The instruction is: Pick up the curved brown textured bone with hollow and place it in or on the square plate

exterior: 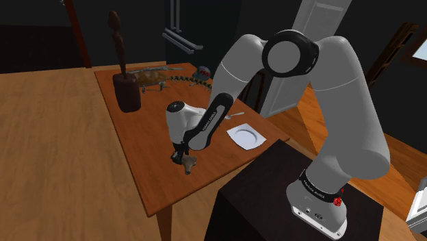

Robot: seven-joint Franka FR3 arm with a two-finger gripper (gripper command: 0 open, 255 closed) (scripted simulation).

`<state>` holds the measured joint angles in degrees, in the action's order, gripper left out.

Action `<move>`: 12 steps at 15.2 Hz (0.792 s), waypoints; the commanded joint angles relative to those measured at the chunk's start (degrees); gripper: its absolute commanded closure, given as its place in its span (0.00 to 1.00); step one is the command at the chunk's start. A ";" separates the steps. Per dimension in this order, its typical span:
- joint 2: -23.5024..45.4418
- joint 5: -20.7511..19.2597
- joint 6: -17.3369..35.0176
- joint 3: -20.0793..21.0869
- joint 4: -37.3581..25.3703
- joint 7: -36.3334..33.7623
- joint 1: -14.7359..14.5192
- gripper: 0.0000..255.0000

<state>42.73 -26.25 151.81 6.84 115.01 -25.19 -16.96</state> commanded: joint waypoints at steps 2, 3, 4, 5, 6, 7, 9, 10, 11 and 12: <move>-0.72 0.18 -0.39 0.22 0.36 0.19 0.18 1.00; -1.47 0.37 -0.81 0.45 0.70 0.38 0.35 1.00; -2.22 0.57 -1.23 0.68 1.04 0.58 0.53 1.00; -2.96 0.78 -1.65 0.91 1.37 0.78 0.70 1.00; -3.70 0.99 -2.08 1.14 1.68 0.99 0.88 1.00; -4.44 1.21 -2.52 1.38 1.98 1.20 1.06 1.00; -5.89 1.67 -3.41 1.85 2.55 1.64 1.41 1.00; -6.61 1.92 -3.87 2.08 2.81 1.86 1.58 1.00; -7.33 2.16 -4.33 2.32 3.06 2.09 1.76 1.00; -8.04 2.42 -4.80 2.56 3.30 2.32 1.93 1.00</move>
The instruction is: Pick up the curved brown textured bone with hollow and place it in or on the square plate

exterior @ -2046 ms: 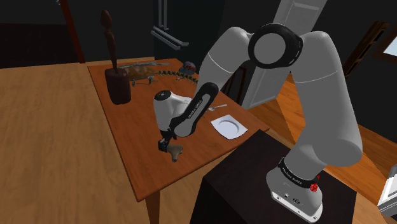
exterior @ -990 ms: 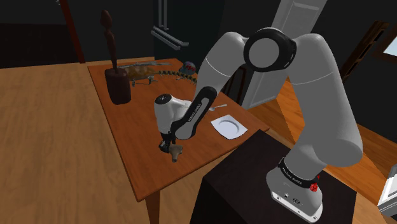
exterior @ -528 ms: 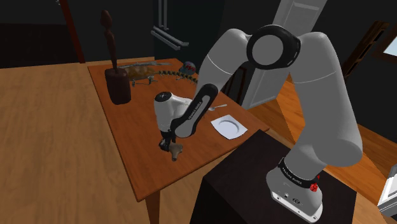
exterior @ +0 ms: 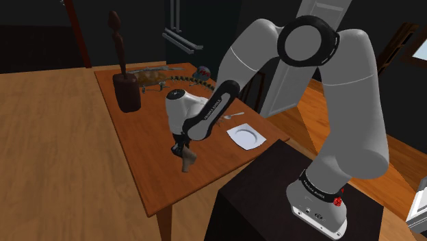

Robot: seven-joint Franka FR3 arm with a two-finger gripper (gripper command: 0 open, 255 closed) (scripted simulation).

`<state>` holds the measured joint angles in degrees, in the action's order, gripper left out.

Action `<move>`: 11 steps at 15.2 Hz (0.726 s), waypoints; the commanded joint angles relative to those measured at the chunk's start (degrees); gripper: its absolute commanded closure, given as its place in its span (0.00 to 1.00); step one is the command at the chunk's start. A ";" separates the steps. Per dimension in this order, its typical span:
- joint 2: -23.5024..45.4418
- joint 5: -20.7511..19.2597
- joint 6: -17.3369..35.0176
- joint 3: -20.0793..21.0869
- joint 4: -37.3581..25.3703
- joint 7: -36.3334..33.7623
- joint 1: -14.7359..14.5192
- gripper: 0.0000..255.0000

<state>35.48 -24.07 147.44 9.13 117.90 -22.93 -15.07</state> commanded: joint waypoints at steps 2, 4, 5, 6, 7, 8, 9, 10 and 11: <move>-2.21 0.77 -1.39 0.73 0.85 0.54 0.39 1.00; -3.60 1.32 -2.37 1.19 1.25 1.03 0.72 1.00; -4.29 1.60 -2.87 1.42 1.42 1.28 0.88 1.00; -4.98 1.89 -3.37 1.65 1.59 1.54 1.04 1.00; -5.66 2.19 -3.88 1.87 1.75 1.79 1.20 1.00; -6.29 2.47 -4.36 2.08 1.88 2.04 1.35 1.00; -7.22 2.35 -3.42 1.81 3.57 2.90 2.32 1.00; -8.12 2.22 -2.51 1.53 5.19 3.78 3.30 1.00; -8.98 2.09 -1.62 1.23 6.74 4.71 4.28 1.00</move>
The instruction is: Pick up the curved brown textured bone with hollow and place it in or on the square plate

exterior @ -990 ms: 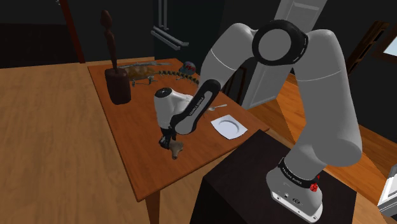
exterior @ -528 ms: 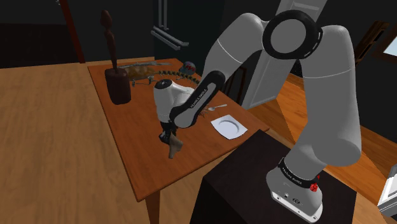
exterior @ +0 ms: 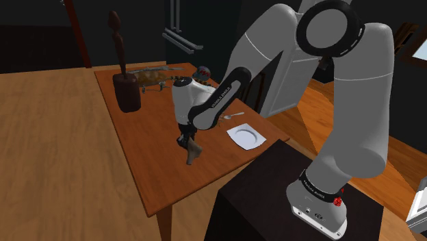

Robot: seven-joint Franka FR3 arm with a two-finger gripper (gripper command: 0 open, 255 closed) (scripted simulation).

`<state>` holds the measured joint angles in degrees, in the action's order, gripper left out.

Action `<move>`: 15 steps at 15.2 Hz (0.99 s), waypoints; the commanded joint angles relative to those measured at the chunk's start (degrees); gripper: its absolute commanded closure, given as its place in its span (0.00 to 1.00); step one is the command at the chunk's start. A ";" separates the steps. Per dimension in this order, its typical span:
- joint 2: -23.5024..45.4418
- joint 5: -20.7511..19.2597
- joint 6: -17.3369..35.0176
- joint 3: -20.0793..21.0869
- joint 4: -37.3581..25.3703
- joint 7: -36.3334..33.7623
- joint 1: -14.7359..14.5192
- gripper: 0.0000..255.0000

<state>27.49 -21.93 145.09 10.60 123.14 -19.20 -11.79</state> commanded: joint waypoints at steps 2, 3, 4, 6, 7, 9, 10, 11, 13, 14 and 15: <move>-2.59 -0.31 2.44 -0.88 4.43 2.92 2.98 1.00; -3.34 -0.45 3.27 -1.23 5.80 3.94 3.98 1.00; -4.06 -0.59 4.07 -1.60 7.10 5.00 4.98 1.00; -5.37 -0.89 5.61 -2.38 9.51 7.20 7.03 1.00; -5.97 -1.04 6.34 -2.80 10.62 8.35 8.06 1.00; -7.06 -1.35 7.75 -3.65 12.65 10.74 10.17 1.00; -7.55 -1.50 8.42 -4.11 13.56 11.98 11.23 1.00; -7.99 -1.65 9.06 -4.57 14.42 13.26 12.31 1.00; -8.76 -1.93 10.29 -5.51 15.92 15.90 14.50 1.00; -9.09 -2.05 10.86 -5.99 16.58 17.28 15.61 1.00; -9.38 -2.17 11.42 -6.46 17.16 18.68 16.74 1.00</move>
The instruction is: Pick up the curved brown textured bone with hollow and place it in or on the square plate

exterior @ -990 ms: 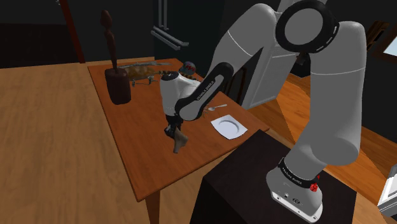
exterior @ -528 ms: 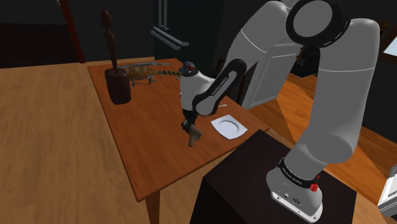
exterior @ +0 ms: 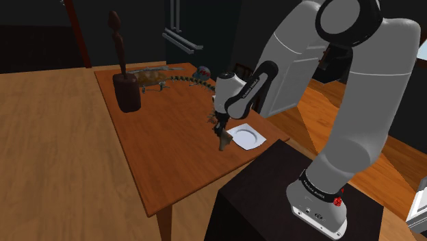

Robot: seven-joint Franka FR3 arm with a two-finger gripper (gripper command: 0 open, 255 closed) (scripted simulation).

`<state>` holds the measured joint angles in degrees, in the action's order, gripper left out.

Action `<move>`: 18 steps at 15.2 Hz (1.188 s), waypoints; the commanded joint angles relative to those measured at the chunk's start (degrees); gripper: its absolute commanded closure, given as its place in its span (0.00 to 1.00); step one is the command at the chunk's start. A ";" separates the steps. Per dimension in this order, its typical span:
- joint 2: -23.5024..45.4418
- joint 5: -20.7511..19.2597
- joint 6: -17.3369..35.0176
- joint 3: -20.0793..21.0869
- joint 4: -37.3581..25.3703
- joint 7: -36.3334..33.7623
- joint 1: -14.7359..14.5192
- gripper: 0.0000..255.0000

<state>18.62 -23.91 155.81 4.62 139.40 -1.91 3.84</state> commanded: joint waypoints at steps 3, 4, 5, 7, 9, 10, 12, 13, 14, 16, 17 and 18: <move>-1.12 -0.42 2.20 -1.90 2.26 5.81 4.58 1.00; -1.24 -0.45 2.66 -2.36 2.57 7.34 5.76 1.00; -1.32 -0.47 3.08 -2.79 2.82 8.90 6.97 1.00; -1.36 -0.41 3.85 -3.60 3.10 12.12 9.44 1.00; -1.24 -0.21 4.50 -4.32 3.12 15.46 11.96 1.00; -1.12 -0.07 4.77 -4.63 3.02 17.17 13.26 1.00; -0.77 0.31 5.23 -5.14 2.62 20.64 15.92 1.00; -0.54 0.57 5.41 -5.36 2.32 22.42 17.25 1.00; -0.27 0.84 5.55 -5.53 1.95 24.20 18.62 1.00; 0.10 1.23 5.68 -5.70 1.42 26.36 20.25 1.00; 0.97 0.79 6.34 -6.01 1.22 25.92 20.04 1.00; 1.84 0.37 7.01 -6.33 1.01 25.49 19.81 1.00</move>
<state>19.86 -23.28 162.32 -1.47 140.56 23.61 23.62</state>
